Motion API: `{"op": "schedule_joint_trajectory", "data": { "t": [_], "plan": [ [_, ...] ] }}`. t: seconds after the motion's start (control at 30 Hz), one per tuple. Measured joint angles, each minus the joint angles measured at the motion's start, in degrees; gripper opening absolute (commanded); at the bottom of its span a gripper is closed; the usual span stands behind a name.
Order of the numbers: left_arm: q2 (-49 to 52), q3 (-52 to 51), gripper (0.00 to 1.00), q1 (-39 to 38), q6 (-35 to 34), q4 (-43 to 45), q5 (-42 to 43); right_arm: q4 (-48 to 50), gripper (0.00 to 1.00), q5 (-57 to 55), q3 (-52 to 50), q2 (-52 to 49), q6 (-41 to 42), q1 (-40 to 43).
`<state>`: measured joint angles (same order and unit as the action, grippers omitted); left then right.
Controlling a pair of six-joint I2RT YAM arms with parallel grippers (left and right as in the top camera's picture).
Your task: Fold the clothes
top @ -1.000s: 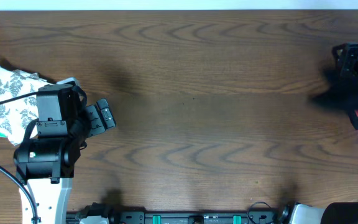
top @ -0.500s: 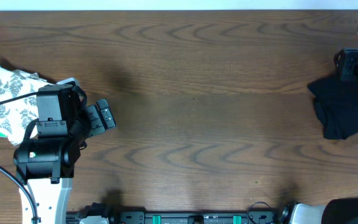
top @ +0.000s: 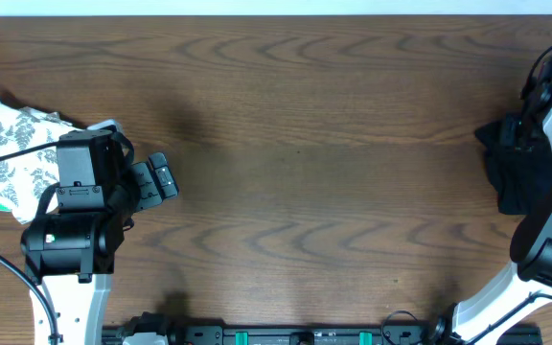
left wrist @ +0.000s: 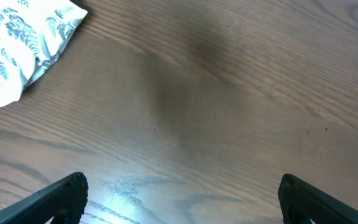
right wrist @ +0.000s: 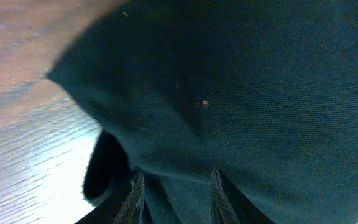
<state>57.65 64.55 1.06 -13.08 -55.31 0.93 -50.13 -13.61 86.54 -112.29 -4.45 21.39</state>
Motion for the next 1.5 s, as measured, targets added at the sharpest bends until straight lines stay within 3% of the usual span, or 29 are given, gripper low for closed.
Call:
{"op": "schedule_joint_trajectory", "data": {
  "t": [0.27,0.53,0.8,0.97,1.03,1.1,1.5],
  "plan": [
    [0.00,0.00,0.98,0.00,0.00,0.00,0.00,-0.24,0.39,-1.92,0.00,-3.19,0.92,0.02],
    [0.00,0.00,0.98,0.00,0.00,0.00,0.00,-0.83,0.56,-2.54,0.00,-3.28,1.36,0.13],
    [0.00,0.00,0.98,0.00,0.00,0.00,0.00,2.54,0.58,-2.71,-2.36,-3.28,1.31,0.13],
    [0.00,0.00,0.98,0.00,0.00,0.00,0.00,5.95,0.48,-2.82,-6.84,-3.28,1.25,0.13],
    [0.00,0.00,0.98,0.00,0.00,0.00,0.00,6.82,0.30,-2.95,-7.96,-3.28,1.03,0.13],
    [0.00,0.00,0.98,0.00,0.00,0.00,0.02,7.21,0.01,-3.13,-8.50,-3.28,1.25,0.13],
    [0.00,0.00,0.98,0.00,0.00,-0.02,0.02,2.38,0.01,-1.86,-4.46,-1.77,2.78,0.13]
  ]
}}
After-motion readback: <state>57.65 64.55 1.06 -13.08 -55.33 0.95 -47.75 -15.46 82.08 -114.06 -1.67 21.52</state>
